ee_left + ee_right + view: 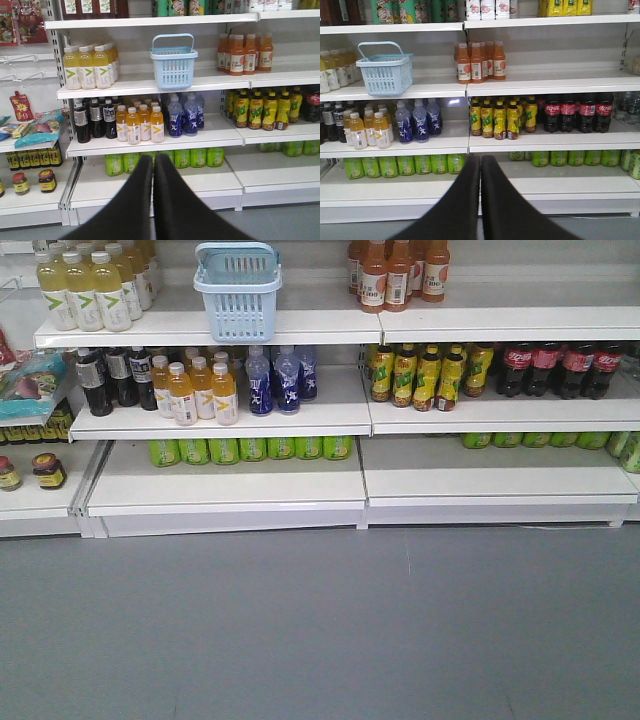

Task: Place coke in basket with both arms
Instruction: 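Drive the base toward the shelf holding the light-blue basket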

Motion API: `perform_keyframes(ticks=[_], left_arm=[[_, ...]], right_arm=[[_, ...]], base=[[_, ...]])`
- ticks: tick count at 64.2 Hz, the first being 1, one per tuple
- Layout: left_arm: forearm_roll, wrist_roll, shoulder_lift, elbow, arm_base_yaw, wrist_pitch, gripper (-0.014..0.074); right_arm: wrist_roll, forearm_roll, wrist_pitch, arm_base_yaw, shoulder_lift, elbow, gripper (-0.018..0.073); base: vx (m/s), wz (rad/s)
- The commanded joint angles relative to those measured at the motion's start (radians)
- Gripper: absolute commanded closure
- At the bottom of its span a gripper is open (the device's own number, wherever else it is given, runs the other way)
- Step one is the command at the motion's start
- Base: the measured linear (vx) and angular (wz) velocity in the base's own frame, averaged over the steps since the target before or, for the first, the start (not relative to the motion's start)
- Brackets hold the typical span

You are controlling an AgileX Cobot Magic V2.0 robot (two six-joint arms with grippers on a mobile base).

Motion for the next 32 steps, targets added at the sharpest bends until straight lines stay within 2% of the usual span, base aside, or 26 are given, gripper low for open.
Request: perform_keyframes(ticks=[1, 32], left_arm=[[-0.009, 0.001, -0.018, 0.014, -0.004, -0.076, 0.0603], [-0.009, 0.001, -0.018, 0.014, -0.004, -0.076, 0.0603]], right_arm=[[-0.004, -0.01, -0.07, -0.002, -0.015, 0.015, 0.0568], [-0.004, -0.01, -0.07, -0.002, -0.015, 0.015, 0.0568]], base=[[0.0, 0.0], [0.0, 0.0]])
